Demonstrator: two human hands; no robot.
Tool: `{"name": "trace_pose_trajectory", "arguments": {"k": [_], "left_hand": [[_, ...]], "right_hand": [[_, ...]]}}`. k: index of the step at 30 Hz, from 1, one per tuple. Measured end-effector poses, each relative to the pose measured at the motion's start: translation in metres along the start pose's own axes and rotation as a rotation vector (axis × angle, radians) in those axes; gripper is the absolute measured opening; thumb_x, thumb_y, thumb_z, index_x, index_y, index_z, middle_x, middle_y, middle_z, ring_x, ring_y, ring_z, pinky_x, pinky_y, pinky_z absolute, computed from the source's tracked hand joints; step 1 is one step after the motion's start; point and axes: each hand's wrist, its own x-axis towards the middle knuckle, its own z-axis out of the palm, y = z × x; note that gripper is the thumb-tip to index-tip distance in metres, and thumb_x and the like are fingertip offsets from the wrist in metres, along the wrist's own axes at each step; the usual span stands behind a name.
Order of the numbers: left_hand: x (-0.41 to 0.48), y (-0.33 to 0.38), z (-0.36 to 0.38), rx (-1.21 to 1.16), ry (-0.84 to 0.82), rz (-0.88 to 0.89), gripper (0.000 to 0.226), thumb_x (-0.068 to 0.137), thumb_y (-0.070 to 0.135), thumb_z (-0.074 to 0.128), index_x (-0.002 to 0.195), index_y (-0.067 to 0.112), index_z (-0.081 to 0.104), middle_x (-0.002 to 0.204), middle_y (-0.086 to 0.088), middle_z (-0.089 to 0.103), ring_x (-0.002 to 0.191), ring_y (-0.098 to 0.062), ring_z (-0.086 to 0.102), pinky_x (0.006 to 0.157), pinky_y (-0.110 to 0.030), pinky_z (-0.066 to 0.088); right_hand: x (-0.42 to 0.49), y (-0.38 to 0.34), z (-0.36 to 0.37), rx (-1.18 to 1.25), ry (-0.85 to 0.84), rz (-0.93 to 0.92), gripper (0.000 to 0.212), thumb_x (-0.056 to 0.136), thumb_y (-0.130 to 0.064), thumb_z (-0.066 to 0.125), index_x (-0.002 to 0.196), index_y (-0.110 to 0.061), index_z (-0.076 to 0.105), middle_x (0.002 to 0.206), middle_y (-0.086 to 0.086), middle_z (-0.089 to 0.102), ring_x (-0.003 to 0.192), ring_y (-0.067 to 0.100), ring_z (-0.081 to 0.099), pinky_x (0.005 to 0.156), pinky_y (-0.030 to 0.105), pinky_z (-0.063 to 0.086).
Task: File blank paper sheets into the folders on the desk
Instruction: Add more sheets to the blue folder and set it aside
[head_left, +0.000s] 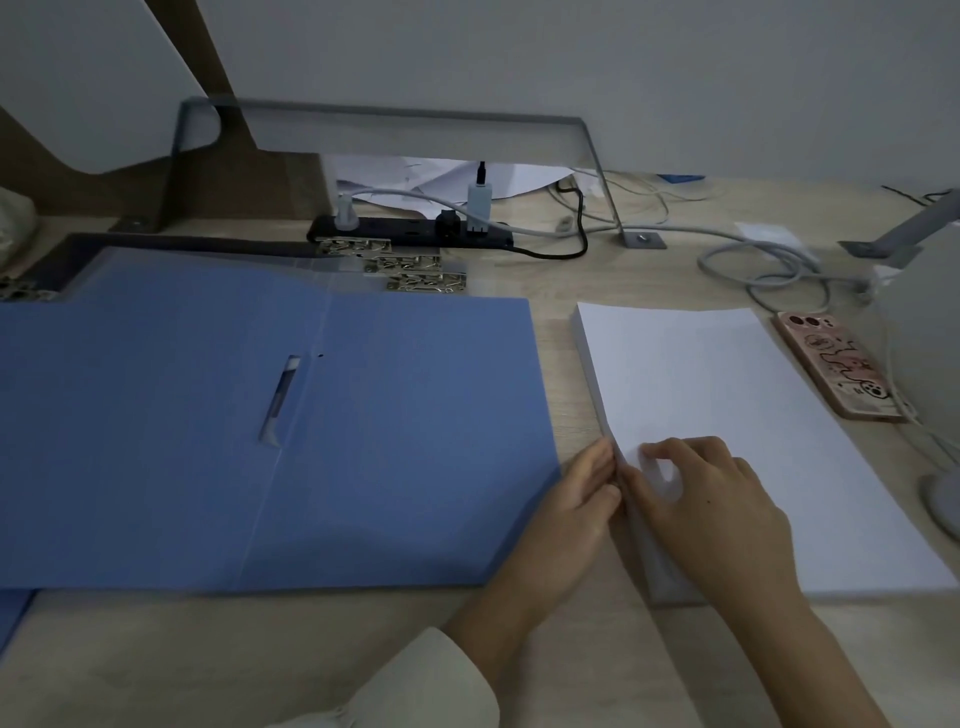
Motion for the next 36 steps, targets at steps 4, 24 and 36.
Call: {"name": "trace_pose_trajectory", "arguments": {"k": [4, 24, 36], "left_hand": [[0.000, 0.000, 0.000, -0.016, 0.013, 0.005, 0.048, 0.100, 0.007, 0.033, 0.146, 0.020, 0.027, 0.142, 0.013, 0.037, 0.127, 0.004, 0.035, 0.108, -0.015, 0.031], [0.034, 0.035, 0.039, 0.324, 0.097, -0.251, 0.037, 0.097, 0.035, 0.032, 0.121, 0.012, 0.049, 0.111, -0.008, 0.059, 0.108, -0.025, 0.058, 0.088, -0.034, 0.046], [-0.010, 0.044, -0.019, 0.169, 0.207, -0.031, 0.028, 0.099, 0.020, 0.039, 0.124, 0.027, 0.049, 0.118, 0.006, 0.059, 0.106, -0.014, 0.056, 0.091, -0.030, 0.047]], "right_hand": [[0.000, 0.000, -0.002, 0.007, -0.019, 0.005, 0.043, 0.089, -0.049, 0.045, 0.124, -0.027, 0.054, 0.133, -0.001, 0.049, 0.116, 0.019, 0.050, 0.076, 0.028, 0.041], [0.000, 0.014, -0.009, 0.449, -0.059, 0.121, 0.017, 0.096, -0.023, 0.037, 0.092, -0.019, 0.053, 0.095, -0.007, 0.053, 0.077, 0.014, 0.052, 0.067, 0.030, 0.035], [-0.002, 0.055, -0.044, 0.541, -0.075, 0.385, 0.057, 0.091, -0.028, 0.052, 0.142, -0.016, 0.031, 0.146, 0.012, 0.037, 0.129, 0.033, 0.040, 0.105, 0.049, 0.034]]}}
